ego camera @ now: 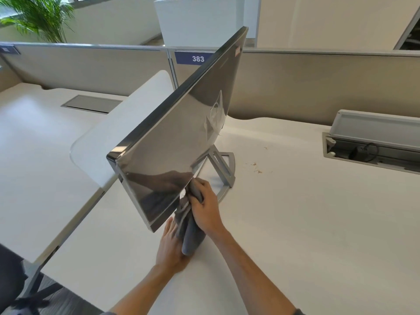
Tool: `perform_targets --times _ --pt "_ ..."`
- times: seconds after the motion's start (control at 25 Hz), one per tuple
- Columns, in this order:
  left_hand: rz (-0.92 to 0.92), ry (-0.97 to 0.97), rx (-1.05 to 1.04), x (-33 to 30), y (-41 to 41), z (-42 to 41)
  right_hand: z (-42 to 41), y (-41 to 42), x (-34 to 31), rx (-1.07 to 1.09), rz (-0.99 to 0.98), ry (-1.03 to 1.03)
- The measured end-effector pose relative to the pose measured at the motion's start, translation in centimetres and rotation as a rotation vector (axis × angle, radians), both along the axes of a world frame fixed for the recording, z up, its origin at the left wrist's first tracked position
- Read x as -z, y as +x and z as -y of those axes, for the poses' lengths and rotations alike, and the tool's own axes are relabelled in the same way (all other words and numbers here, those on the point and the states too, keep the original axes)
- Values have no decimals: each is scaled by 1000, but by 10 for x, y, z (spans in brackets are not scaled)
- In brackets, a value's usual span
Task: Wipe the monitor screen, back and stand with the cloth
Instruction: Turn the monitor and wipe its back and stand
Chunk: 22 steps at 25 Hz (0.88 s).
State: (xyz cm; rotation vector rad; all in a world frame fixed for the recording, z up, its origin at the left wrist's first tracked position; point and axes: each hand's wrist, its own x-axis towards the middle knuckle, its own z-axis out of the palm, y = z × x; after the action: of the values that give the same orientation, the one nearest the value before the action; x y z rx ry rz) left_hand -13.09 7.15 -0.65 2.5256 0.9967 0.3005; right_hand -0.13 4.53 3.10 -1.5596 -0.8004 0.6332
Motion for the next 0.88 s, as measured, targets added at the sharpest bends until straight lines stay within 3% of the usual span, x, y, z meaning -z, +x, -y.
perform_targets --times 0.12,0.28,0.44,0.68,0.88 --pt "-83 114 143 4 -1 -5 27 16 0 -132 232 -167" --pt "-57 102 57 25 -6 -10 45 55 -1 54 653 -360" --pt "-46 159 -6 25 -5 -11 16 40 15 -147 992 -438" --pt "-87 147 -38 28 -4 -12 13 21 23 -192 1165 -483" --pt "-113 120 -4 27 8 -20 38 33 34 -167 1176 -522"
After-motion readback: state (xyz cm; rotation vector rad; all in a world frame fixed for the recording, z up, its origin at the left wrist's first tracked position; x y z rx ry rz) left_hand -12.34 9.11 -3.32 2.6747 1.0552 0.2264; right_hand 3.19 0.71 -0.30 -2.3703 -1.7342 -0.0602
